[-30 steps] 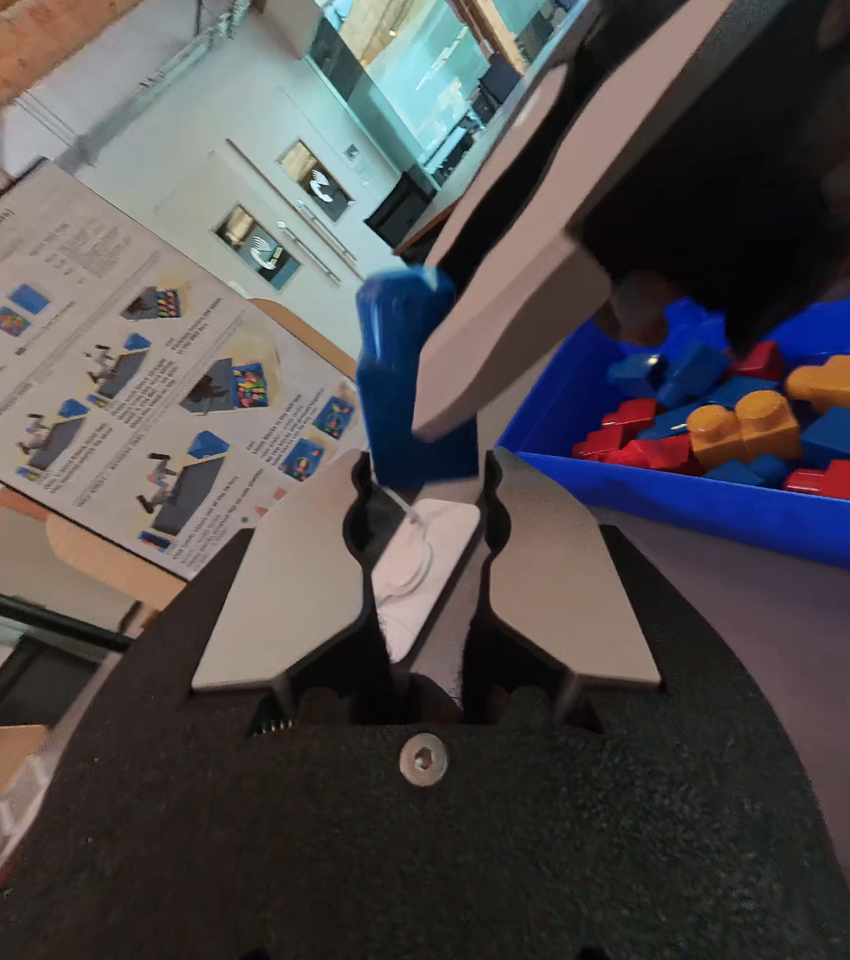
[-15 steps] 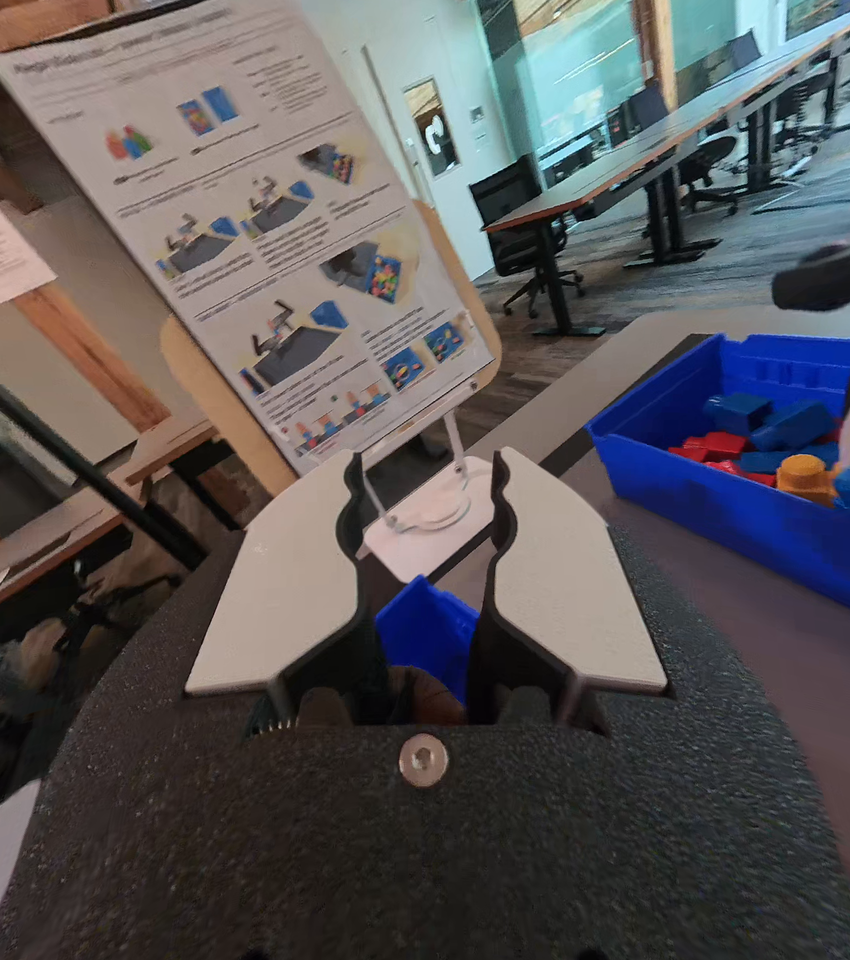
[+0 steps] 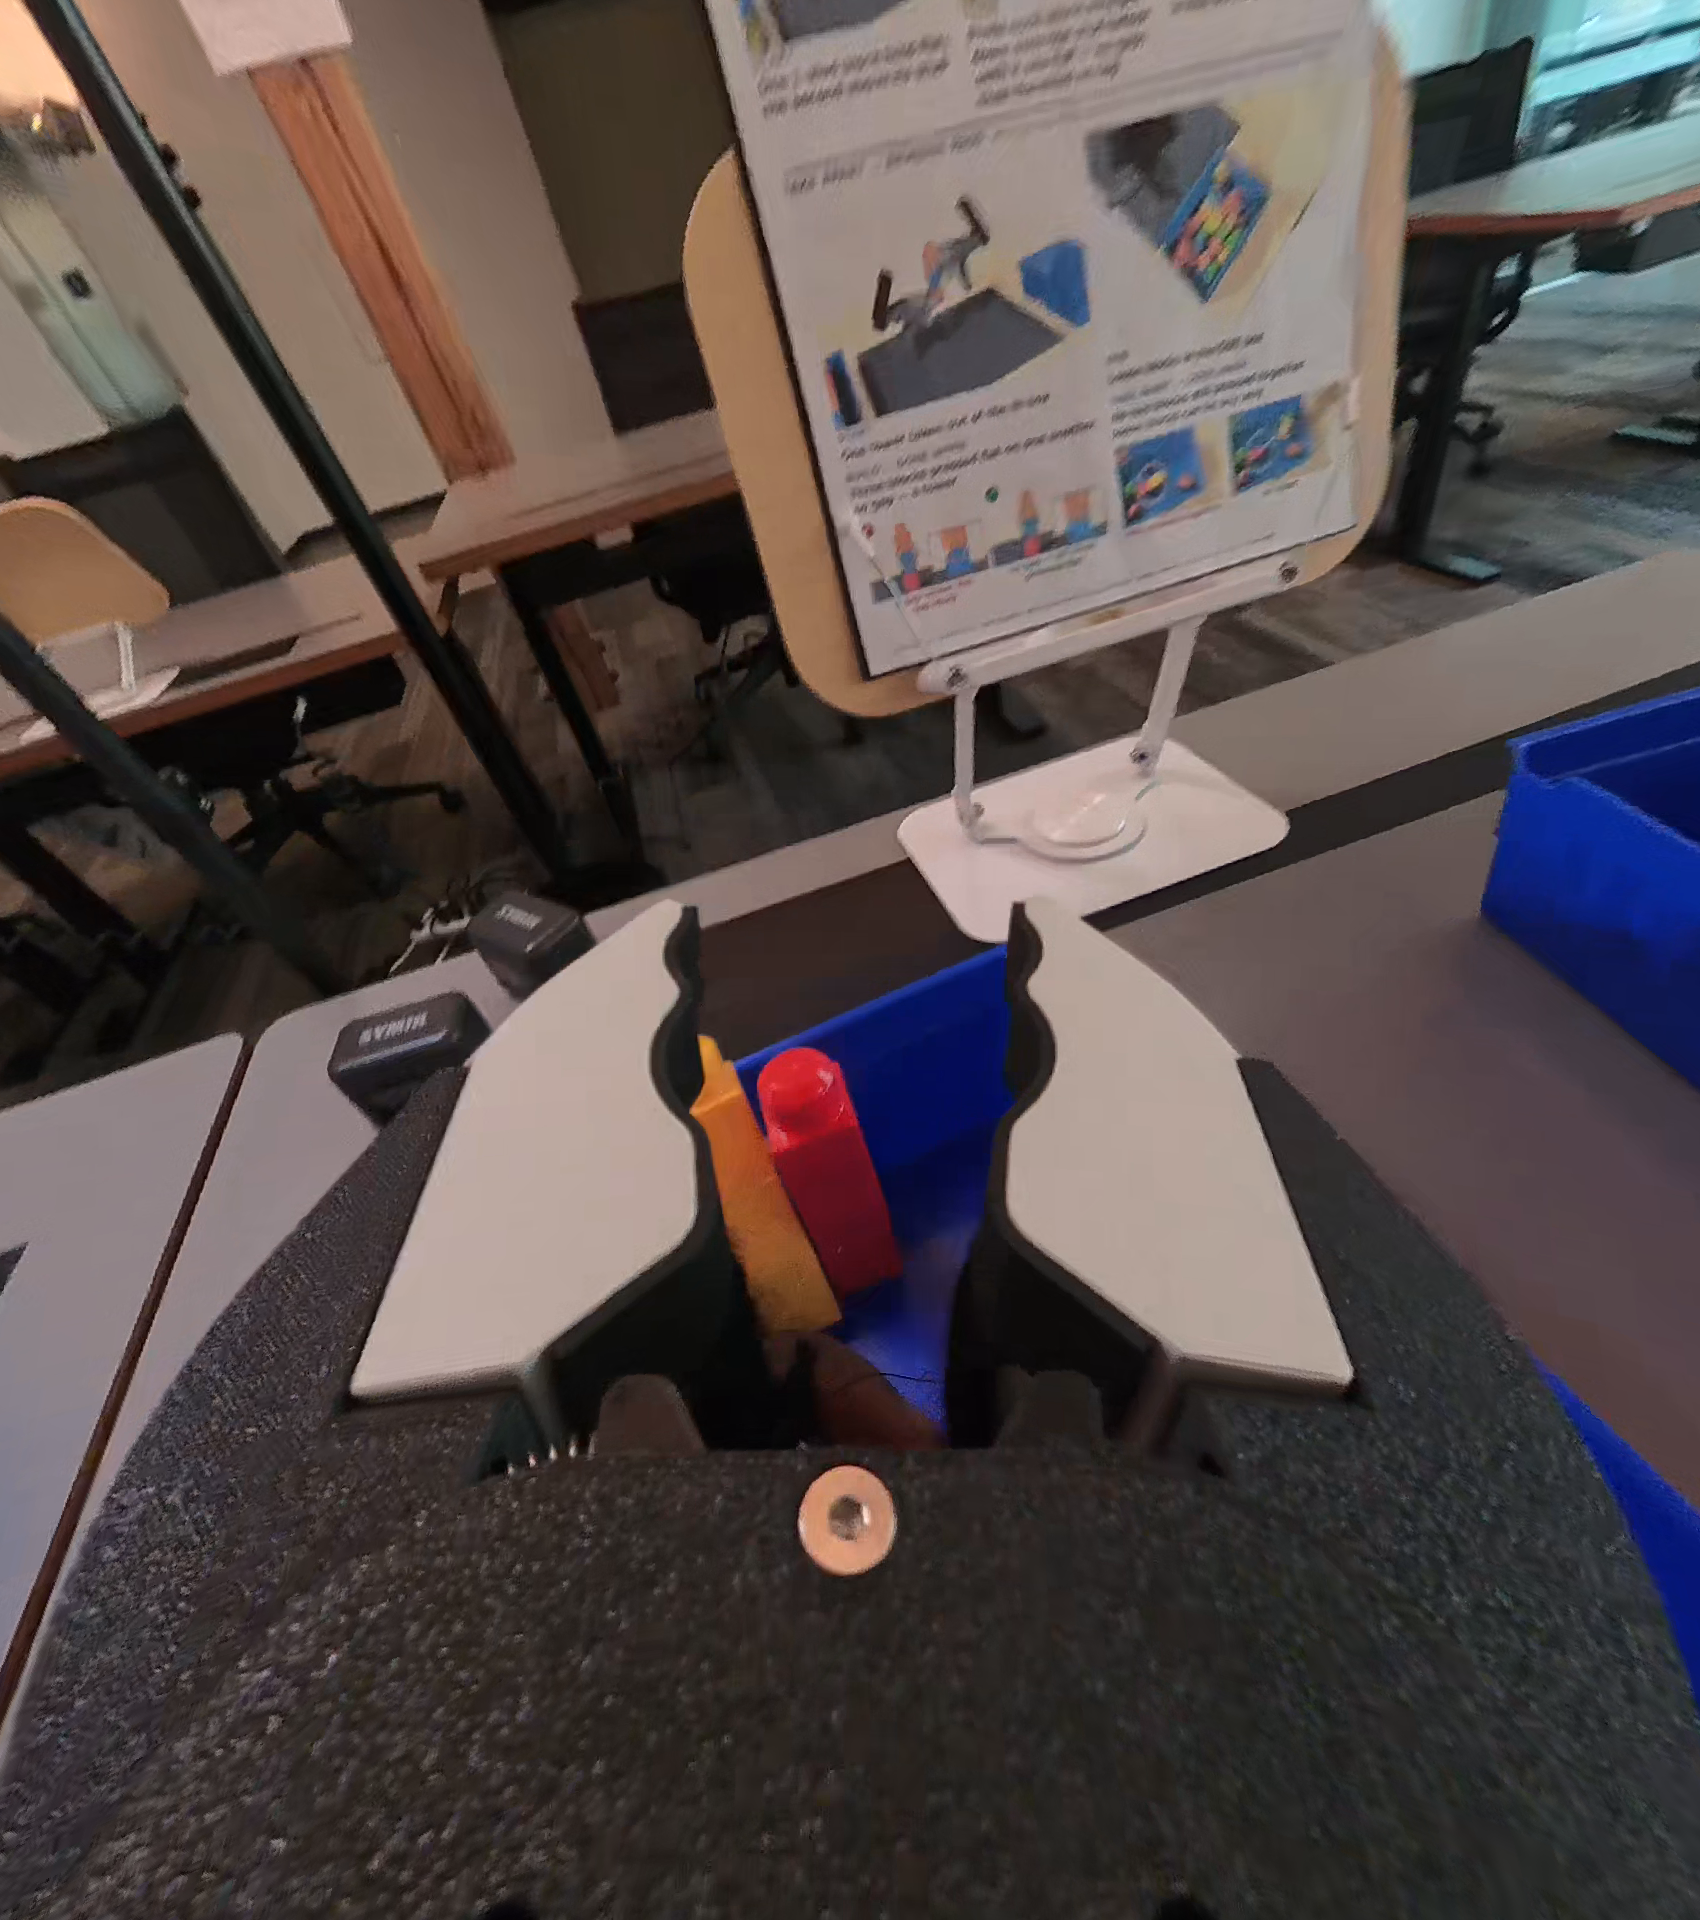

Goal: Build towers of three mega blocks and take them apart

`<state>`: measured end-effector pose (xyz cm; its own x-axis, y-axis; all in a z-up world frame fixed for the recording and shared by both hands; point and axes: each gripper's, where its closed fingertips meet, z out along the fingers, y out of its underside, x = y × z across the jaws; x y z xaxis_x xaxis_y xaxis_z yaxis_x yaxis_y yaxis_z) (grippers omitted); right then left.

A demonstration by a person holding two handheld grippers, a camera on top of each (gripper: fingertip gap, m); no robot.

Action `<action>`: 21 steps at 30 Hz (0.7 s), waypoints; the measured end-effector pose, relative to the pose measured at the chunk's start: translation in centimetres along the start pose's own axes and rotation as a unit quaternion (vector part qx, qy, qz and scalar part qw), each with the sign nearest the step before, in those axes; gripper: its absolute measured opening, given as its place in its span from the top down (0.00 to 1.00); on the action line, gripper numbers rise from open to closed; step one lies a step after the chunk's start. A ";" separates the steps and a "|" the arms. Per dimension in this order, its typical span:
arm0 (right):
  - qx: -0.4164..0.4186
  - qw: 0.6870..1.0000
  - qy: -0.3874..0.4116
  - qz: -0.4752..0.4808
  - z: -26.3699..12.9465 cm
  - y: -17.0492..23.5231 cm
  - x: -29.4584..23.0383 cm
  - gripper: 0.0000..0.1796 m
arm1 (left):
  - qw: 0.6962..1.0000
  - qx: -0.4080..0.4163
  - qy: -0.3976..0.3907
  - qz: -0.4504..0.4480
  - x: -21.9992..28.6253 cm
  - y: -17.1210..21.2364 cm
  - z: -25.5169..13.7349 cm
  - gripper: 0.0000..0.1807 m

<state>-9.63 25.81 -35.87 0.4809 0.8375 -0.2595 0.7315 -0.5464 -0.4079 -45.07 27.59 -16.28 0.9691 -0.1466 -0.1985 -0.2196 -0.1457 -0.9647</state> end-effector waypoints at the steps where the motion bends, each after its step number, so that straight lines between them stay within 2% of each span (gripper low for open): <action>1: 0.020 1.000 0.013 -0.008 -0.8 -0.4 0.0 0.72 | 1.000 -0.018 -0.015 -0.004 -0.6 0.7 0.3 0.67; 4: 0.088 0.994 0.058 -0.041 -3.5 -1.8 -0.1 0.68 | 0.998 -0.048 -0.042 -0.014 -1.6 2.3 1.3 0.64; 8: 0.148 0.981 0.094 -0.088 -6.2 -3.1 -1.4 0.66 | 0.996 -0.083 -0.027 -0.018 -1.1 4.6 3.4 0.66; 13: 0.146 0.975 0.114 -0.123 -6.7 -3.7 -2.4 0.66 | 0.982 -0.181 -0.046 0.015 -1.0 9.7 6.5 0.66; 19: 0.139 0.974 0.115 -0.134 -6.3 -4.1 -2.7 0.67 | 0.966 -0.220 -0.129 0.050 -2.5 14.2 9.5 0.68; 21: 0.139 0.974 0.117 -0.137 -6.3 -4.1 -2.6 0.67 | 0.963 -0.217 -0.144 0.070 -2.7 14.4 9.8 0.75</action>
<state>-10.82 25.79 -27.97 0.4074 0.9091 0.0865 0.7039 -0.2523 -0.6640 -49.78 35.44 -31.37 0.9040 0.0742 -0.4210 -0.3158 -0.5479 -0.7747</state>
